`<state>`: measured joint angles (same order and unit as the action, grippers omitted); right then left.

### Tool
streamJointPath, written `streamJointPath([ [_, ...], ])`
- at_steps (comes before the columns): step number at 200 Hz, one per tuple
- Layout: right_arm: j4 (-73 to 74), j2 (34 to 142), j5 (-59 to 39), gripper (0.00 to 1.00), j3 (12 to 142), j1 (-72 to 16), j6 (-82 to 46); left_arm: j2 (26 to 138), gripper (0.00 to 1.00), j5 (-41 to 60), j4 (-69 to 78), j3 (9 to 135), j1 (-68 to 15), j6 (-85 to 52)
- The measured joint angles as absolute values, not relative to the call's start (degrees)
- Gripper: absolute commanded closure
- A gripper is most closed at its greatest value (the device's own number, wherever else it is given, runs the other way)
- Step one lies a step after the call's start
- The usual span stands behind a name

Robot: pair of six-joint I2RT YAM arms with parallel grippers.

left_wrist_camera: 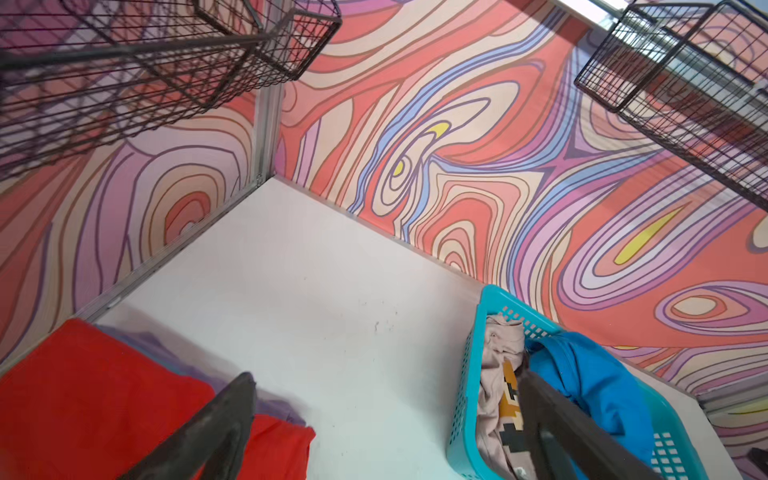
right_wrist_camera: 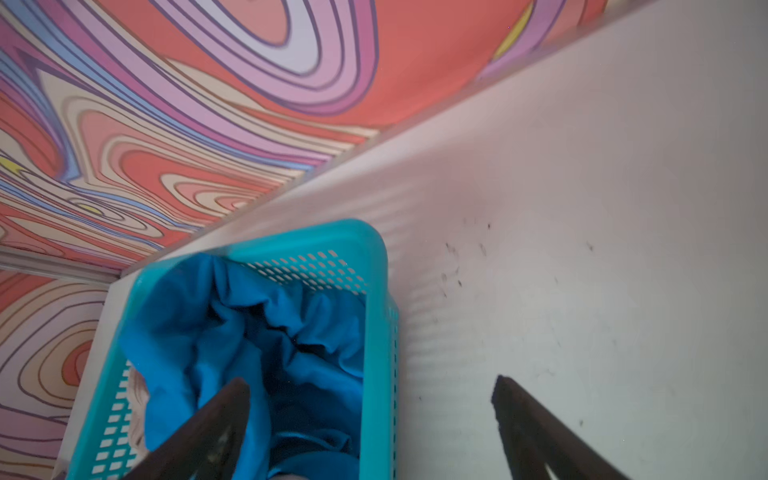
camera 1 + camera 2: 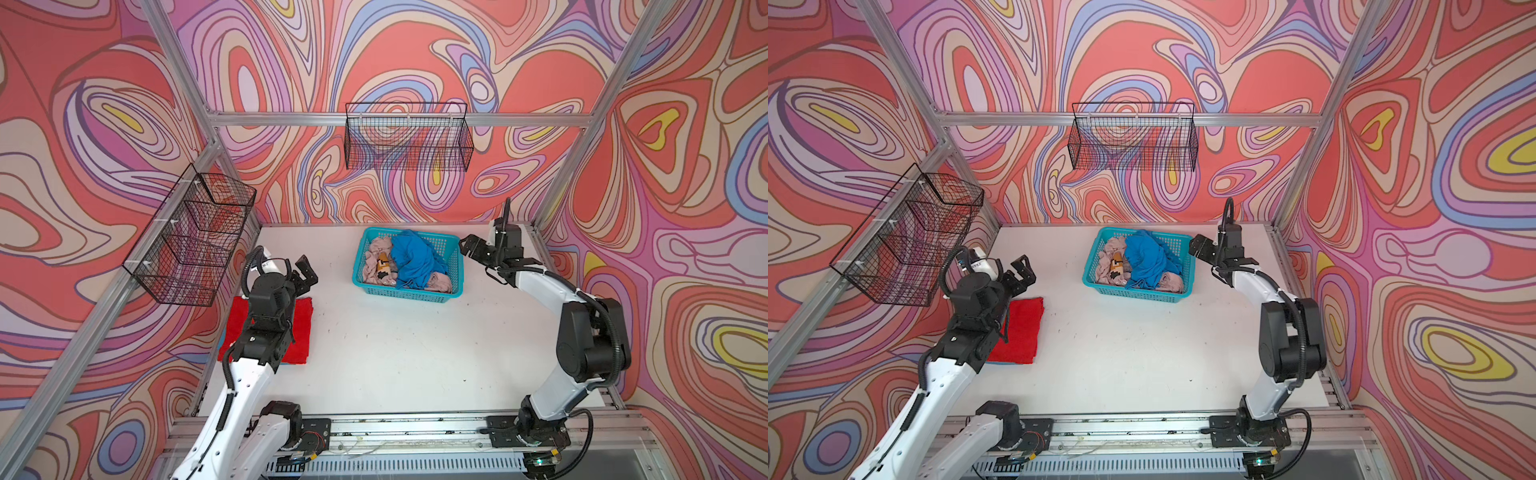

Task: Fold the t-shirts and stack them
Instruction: 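Reach the right gripper into the teal basket while the left arm rises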

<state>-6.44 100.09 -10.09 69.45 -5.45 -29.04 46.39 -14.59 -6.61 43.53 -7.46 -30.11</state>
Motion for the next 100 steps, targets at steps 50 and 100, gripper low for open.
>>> streamJointPath([
  [50,-16.4,106.2,-9.0,0.37,75.7,-8.5,-28.8,43.6,0.02,-14.9,-12.9,43.7,-8.7,-30.7],
  [100,-20.6,109.4,-6.3,0.61,78.2,-10.5,-30.4,43.7,0.04,-13.4,-14.0,43.6,-9.2,-30.6],
])
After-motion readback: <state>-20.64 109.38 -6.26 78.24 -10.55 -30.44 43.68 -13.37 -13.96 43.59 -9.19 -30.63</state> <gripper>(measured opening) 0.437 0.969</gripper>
